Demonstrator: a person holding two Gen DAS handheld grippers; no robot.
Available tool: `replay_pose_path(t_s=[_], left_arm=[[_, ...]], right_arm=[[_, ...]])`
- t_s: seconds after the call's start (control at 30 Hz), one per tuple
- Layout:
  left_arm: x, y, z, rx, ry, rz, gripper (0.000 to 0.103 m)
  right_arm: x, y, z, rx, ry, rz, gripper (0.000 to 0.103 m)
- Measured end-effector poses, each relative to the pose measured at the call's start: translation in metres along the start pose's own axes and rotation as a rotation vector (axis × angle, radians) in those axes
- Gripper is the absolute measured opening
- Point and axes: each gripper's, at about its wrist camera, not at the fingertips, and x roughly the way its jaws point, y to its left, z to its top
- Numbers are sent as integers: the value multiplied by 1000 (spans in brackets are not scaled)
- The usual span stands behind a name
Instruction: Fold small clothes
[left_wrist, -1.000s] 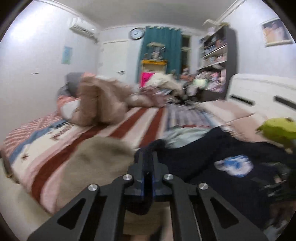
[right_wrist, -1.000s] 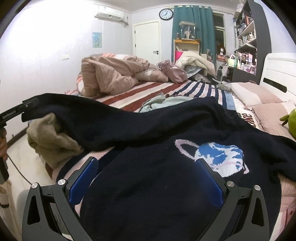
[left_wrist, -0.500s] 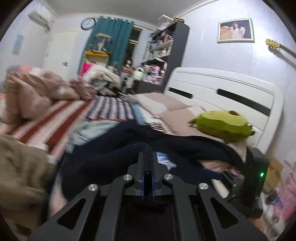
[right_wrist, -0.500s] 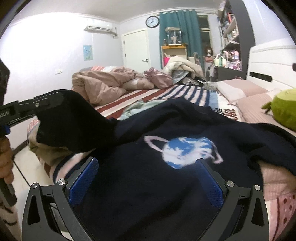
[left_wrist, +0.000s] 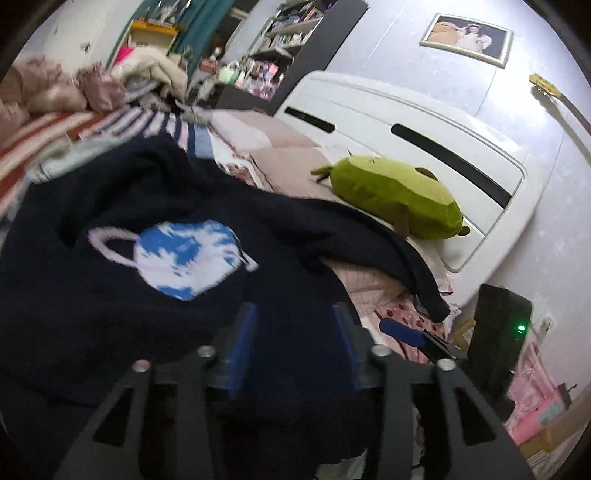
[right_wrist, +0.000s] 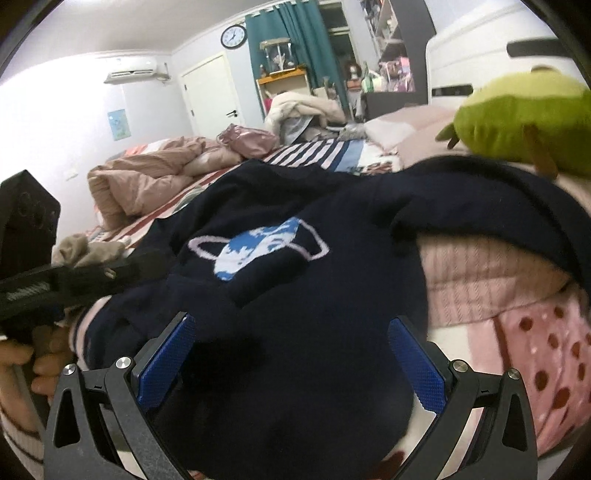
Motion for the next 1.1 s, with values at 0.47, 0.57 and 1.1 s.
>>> replay_pose_path(t_s=[0.47,0.57,1.1], left_arm=[[-120,64,-6,54,-169,378,75],[-123,77,-11,26,-177,375,76],[-115,85,-18,30,-150,417,77]], right_arm=[[83,62,-24,7,226,186,65],[89,67,-24,3,236,152,60],[26,65,15,-66,-54,-30,6]])
